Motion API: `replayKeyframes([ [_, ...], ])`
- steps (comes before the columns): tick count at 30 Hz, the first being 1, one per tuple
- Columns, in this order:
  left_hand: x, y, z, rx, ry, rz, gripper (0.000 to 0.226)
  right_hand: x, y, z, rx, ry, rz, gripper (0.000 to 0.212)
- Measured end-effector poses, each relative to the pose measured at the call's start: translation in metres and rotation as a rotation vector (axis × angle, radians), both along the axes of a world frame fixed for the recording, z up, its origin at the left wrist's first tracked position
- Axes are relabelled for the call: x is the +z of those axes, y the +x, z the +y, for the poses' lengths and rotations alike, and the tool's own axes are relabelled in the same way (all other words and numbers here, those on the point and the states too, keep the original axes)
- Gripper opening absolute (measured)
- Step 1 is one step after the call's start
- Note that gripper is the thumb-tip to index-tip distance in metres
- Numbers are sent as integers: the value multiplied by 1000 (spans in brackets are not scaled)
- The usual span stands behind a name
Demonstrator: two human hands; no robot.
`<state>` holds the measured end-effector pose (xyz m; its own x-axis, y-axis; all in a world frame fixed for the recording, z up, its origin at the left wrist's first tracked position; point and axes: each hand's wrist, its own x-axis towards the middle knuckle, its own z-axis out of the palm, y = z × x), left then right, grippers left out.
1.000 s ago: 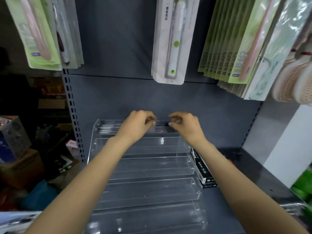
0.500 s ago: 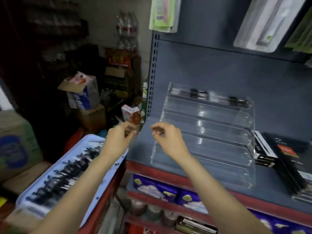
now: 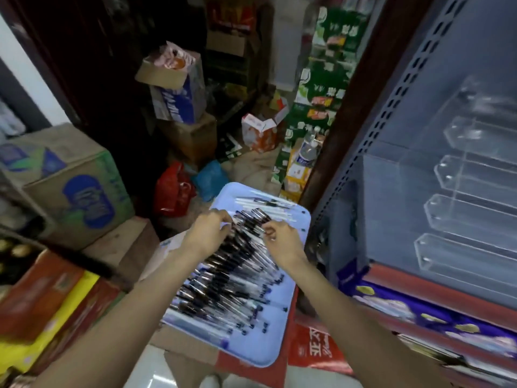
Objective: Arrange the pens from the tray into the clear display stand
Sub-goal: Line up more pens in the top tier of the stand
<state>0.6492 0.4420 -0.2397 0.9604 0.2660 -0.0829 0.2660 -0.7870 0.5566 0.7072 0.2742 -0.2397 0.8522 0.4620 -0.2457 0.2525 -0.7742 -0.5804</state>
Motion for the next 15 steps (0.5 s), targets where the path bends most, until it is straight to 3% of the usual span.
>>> replayKeyframes([
  [7,-43,26,35,-318,121,125,47,-43,30,18,-138,-225,2,39],
  [15,-62,37,37,-432,167,200,46,-46,57,16,-189,-154,153,18],
])
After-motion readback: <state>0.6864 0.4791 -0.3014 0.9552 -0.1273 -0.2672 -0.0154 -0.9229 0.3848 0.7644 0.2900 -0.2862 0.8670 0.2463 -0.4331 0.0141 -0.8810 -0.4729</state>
